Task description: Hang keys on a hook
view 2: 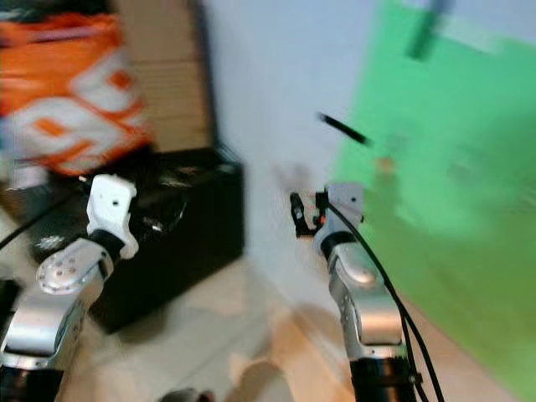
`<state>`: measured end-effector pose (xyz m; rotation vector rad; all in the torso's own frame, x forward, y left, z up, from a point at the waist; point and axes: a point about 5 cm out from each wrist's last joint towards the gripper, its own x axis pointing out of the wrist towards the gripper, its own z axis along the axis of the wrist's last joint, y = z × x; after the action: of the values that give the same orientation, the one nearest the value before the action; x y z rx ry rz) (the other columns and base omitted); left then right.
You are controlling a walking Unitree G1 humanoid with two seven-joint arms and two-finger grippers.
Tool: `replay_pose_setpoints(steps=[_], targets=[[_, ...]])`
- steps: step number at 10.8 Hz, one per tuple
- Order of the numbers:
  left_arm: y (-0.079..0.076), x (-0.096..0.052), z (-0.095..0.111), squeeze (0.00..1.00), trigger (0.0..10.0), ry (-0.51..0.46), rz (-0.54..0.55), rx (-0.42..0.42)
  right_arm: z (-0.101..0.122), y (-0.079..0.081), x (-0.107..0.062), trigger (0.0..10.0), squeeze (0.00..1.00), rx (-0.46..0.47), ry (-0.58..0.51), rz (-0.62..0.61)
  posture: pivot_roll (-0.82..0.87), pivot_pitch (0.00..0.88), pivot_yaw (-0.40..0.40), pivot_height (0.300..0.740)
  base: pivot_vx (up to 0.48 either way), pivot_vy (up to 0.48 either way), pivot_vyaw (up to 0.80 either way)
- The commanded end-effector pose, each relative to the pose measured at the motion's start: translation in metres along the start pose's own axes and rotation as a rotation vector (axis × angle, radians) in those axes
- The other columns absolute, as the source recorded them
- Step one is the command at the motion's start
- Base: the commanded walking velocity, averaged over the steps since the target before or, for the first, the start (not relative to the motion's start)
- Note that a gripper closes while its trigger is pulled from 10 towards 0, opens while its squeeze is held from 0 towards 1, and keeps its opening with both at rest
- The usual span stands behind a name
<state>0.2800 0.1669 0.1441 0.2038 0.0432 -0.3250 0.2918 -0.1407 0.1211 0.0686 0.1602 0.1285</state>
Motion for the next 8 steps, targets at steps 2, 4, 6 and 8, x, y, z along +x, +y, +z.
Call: replay_pose_setpoints(steps=[2, 4, 6, 8], targets=[[0.0026, -0.0002, -0.0002, 0.18, 10.0, 0.010, 0.011, 0.010, 0.0071, 0.0006, 0.0022, 10.0, 1.00, 0.001, -0.021, -0.014, -0.01, 0.000, 0.006, 0.740, 0.298, 0.000, 0.33], [0.0028, 0.0008, 0.0003, 0.18, 10.0, 0.010, 0.009, 0.014, 0.0077, -0.0017, 0.0025, 10.0, 1.00, 0.009, -0.027, -0.029, -0.02, 0.000, 0.012, 0.740, 0.306, 0.000, 0.00], [0.0029, 0.0022, 0.0009, 0.19, 10.0, 0.009, 0.006, 0.017, 0.0080, -0.0035, 0.0019, 10.0, 1.00, 0.009, -0.033, -0.041, -0.03, 0.000, 0.020, 0.740, 0.302, 0.000, 0.00], [0.0036, 0.0039, 0.0013, 0.20, 10.0, 0.008, 0.005, 0.018, 0.0088, -0.0056, 0.0018, 10.0, 1.00, 0.003, -0.037, -0.058, -0.03, 0.000, 0.022, 0.740, 0.308, 0.000, 0.00]])
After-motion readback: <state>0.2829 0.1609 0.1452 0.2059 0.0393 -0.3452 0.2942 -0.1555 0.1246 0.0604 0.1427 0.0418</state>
